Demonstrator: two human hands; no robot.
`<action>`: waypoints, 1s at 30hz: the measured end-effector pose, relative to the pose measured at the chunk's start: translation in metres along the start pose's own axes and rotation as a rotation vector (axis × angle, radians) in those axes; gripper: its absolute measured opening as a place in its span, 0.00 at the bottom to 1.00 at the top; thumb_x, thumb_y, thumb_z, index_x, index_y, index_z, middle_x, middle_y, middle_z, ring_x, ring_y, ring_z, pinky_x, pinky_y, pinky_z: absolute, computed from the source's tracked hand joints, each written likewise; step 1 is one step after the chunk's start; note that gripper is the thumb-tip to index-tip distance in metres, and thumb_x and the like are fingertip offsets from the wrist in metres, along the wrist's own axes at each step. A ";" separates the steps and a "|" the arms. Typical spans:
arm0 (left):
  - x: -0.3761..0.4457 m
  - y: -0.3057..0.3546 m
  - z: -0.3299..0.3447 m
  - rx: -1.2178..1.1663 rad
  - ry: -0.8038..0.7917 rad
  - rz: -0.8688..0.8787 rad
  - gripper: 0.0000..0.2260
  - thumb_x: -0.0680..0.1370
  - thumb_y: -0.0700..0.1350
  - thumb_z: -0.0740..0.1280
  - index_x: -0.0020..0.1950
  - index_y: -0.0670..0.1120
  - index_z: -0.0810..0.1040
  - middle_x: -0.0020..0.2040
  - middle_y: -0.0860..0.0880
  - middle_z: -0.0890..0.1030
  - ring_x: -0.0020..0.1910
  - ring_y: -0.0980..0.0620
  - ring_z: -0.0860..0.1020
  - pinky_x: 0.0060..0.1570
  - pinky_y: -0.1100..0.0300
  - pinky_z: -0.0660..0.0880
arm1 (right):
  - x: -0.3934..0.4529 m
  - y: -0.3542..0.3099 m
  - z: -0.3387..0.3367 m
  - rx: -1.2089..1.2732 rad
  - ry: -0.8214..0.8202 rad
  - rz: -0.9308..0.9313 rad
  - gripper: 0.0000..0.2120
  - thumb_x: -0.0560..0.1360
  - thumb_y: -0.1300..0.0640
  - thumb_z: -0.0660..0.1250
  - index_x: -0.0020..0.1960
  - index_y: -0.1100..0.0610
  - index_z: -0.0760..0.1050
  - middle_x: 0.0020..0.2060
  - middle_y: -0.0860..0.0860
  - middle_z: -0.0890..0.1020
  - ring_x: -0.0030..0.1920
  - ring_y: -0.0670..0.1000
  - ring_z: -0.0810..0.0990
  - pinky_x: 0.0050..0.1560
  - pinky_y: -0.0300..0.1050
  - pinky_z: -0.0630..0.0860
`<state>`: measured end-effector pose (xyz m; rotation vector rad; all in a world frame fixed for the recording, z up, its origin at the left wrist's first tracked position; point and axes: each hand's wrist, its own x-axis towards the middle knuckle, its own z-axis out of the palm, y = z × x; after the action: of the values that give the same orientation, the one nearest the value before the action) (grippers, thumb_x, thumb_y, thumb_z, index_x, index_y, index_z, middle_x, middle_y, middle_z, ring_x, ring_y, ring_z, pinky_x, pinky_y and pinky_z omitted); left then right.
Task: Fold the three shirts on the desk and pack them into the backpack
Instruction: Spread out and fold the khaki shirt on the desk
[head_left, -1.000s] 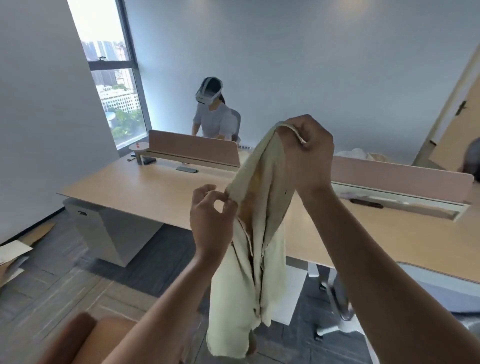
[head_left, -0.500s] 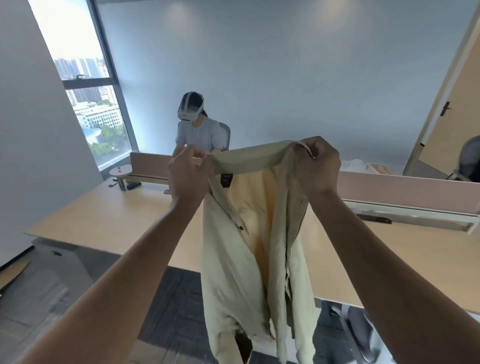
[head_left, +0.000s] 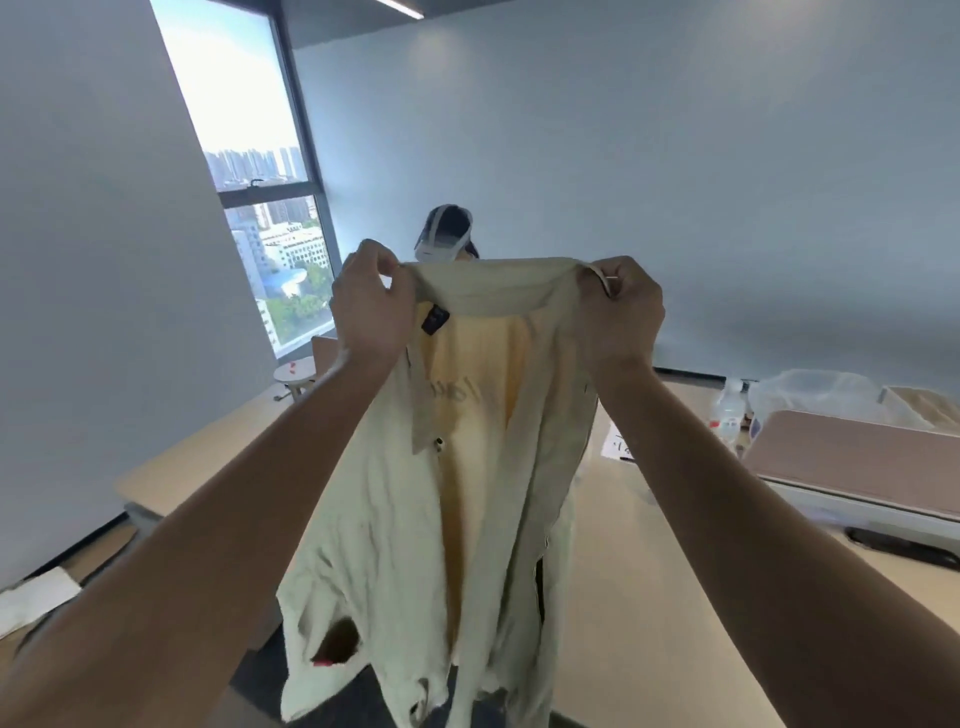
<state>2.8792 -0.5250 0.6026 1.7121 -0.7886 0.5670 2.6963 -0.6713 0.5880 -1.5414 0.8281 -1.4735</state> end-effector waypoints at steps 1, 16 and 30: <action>0.006 -0.004 0.008 0.016 0.015 -0.015 0.05 0.79 0.44 0.63 0.49 0.45 0.77 0.48 0.50 0.81 0.48 0.50 0.79 0.53 0.47 0.78 | 0.011 0.006 0.009 0.007 -0.018 0.003 0.04 0.76 0.55 0.68 0.44 0.54 0.79 0.34 0.46 0.79 0.39 0.52 0.77 0.39 0.43 0.71; 0.037 -0.216 0.190 0.101 -0.207 -0.271 0.04 0.81 0.37 0.63 0.51 0.40 0.78 0.44 0.49 0.78 0.48 0.44 0.78 0.44 0.56 0.70 | 0.080 0.222 0.167 -0.220 -0.057 0.121 0.04 0.81 0.56 0.68 0.49 0.55 0.78 0.43 0.51 0.84 0.44 0.55 0.78 0.46 0.48 0.72; 0.008 -0.456 0.379 0.071 -0.869 -0.503 0.17 0.84 0.46 0.65 0.73 0.45 0.73 0.69 0.48 0.74 0.65 0.53 0.72 0.60 0.63 0.64 | 0.046 0.469 0.301 -0.556 -0.389 0.534 0.20 0.81 0.53 0.71 0.71 0.54 0.74 0.64 0.47 0.80 0.63 0.45 0.77 0.56 0.32 0.70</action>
<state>3.2175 -0.8162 0.2128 2.1300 -0.8684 -0.5454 3.0377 -0.8824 0.1982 -1.7356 1.3453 -0.5527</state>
